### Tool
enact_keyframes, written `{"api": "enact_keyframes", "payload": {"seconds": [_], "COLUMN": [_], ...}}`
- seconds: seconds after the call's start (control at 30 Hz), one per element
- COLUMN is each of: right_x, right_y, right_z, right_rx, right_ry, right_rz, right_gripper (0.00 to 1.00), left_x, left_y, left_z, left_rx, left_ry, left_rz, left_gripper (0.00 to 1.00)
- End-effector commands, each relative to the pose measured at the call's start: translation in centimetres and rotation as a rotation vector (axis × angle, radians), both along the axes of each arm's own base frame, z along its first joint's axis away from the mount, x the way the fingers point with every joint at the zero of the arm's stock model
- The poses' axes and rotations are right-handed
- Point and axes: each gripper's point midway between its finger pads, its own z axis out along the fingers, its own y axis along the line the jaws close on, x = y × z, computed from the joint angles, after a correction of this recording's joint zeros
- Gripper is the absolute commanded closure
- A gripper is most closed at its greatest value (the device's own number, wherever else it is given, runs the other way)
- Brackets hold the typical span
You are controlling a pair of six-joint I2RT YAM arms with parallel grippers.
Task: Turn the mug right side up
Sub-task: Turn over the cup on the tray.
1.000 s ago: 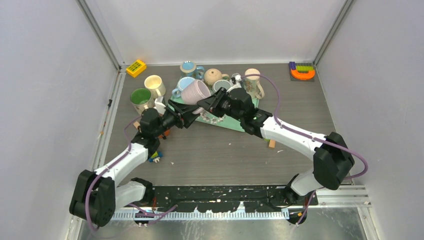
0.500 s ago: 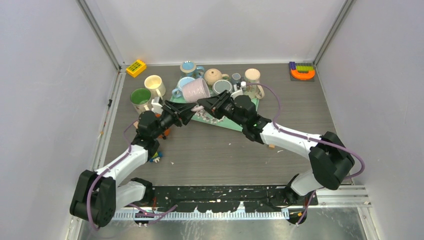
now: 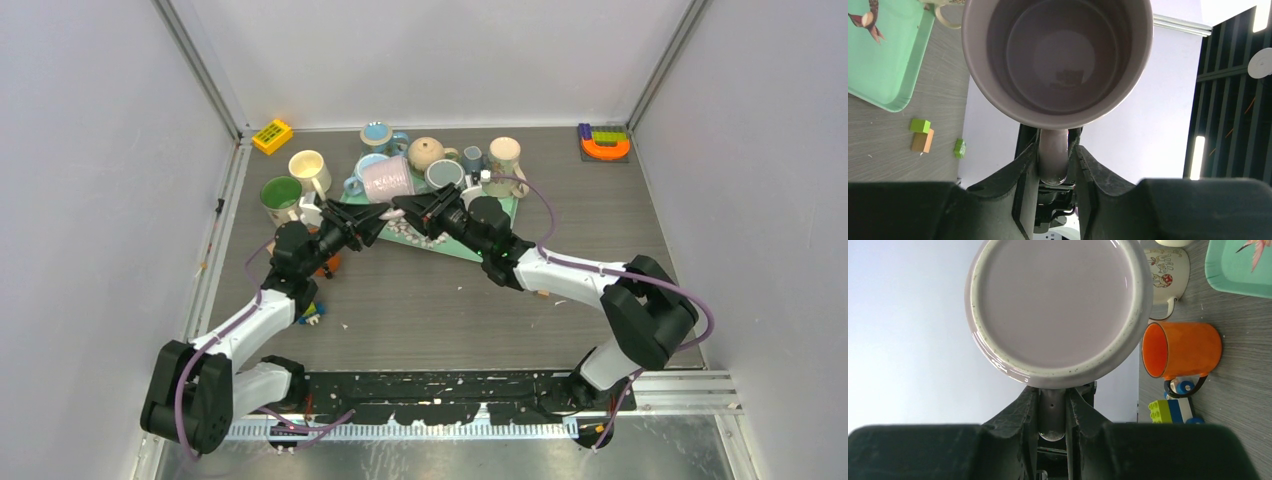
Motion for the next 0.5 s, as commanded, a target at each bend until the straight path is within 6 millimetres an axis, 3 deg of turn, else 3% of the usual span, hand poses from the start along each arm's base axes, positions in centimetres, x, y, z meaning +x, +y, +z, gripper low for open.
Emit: {"api": "enact_keyframes", "payload": {"seconds": [0.0,0.1,0.27,0.33,0.37,0.47], "right_x": [-1.9,-2.0,-2.2,-2.4,-2.4,-2.4], "right_y": [0.6,0.8,0.8,0.9,0.8,0.4], "right_z": [4.7,4.6,4.1,4.0,3.9,2.9], "right_rx": [0.127,0.125,0.091,0.068,0.049,-0.030], "right_ry": [-0.117,-0.120,-0.121,-0.125,-0.131,-0.126], "right_rz": [0.076,0.086,0.099,0.105,0.104,0.091], "right_gripper": [0.99,0.99,0.99,0.99,0.96,0.71], "left_x": [-0.4,-0.3,-0.5,-0.6,-0.7,-1.0], "left_y": [0.1,-0.1,-0.6,-0.9,-1.1,-1.2], "left_z": [5.2,5.3,5.4,5.3,5.1,4.5], "left_rx": [-0.059,-0.046,-0.023,0.002,0.025,0.113], "left_ry": [-0.159,-0.162,-0.168,-0.168,-0.158,-0.142], "left_rz": [-0.003,-0.012,-0.051,-0.069,-0.082,-0.093], "left_gripper": [0.69,0.75,0.98,1.00,1.00,1.00]}}
